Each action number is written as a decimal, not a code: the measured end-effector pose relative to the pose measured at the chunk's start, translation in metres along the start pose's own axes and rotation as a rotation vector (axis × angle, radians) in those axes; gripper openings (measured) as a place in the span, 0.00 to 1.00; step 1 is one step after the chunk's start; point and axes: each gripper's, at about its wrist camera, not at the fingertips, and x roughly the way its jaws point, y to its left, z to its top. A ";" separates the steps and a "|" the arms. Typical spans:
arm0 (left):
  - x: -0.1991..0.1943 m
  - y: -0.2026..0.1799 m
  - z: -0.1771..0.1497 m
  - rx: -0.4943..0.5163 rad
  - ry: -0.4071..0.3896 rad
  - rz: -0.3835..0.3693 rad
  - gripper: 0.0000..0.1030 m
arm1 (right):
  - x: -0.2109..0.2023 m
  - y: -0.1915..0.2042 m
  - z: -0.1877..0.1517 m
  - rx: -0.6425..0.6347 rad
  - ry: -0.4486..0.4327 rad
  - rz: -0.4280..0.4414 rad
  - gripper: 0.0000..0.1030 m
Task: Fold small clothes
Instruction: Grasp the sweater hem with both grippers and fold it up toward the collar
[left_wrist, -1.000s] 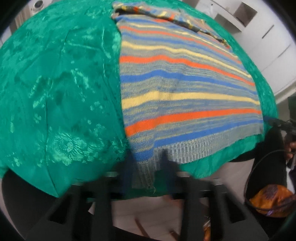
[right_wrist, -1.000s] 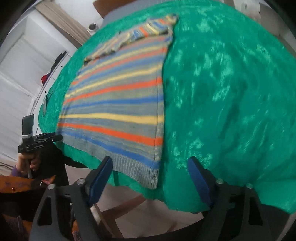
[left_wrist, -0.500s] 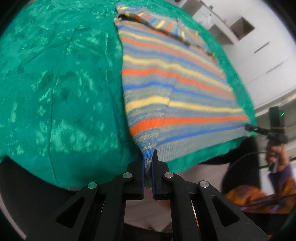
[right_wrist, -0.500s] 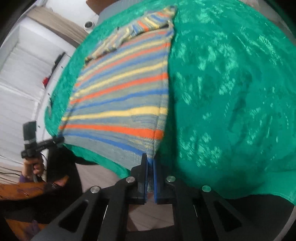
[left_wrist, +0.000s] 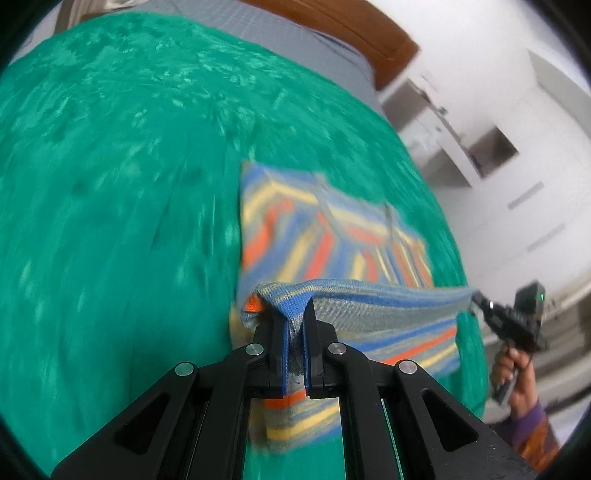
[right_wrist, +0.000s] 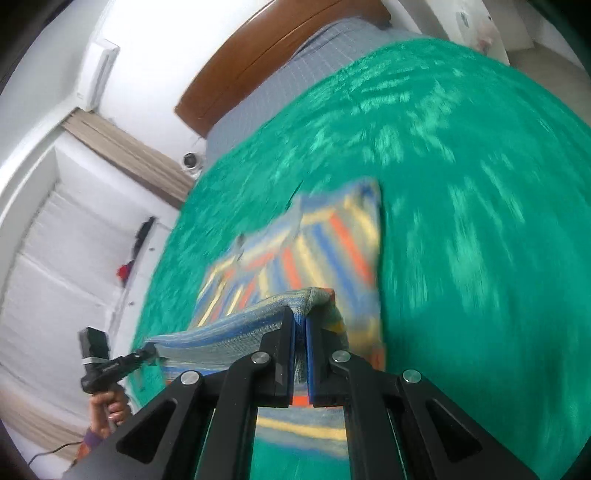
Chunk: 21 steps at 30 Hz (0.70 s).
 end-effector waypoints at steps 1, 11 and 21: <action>0.015 0.004 0.017 -0.025 0.002 0.007 0.03 | 0.012 -0.002 0.010 0.005 0.003 -0.018 0.04; 0.100 0.018 0.084 -0.050 0.026 0.092 0.04 | 0.084 -0.047 0.068 0.128 0.016 -0.044 0.04; 0.035 0.026 0.100 -0.024 -0.165 0.172 0.74 | 0.040 -0.048 0.070 0.106 -0.069 -0.026 0.34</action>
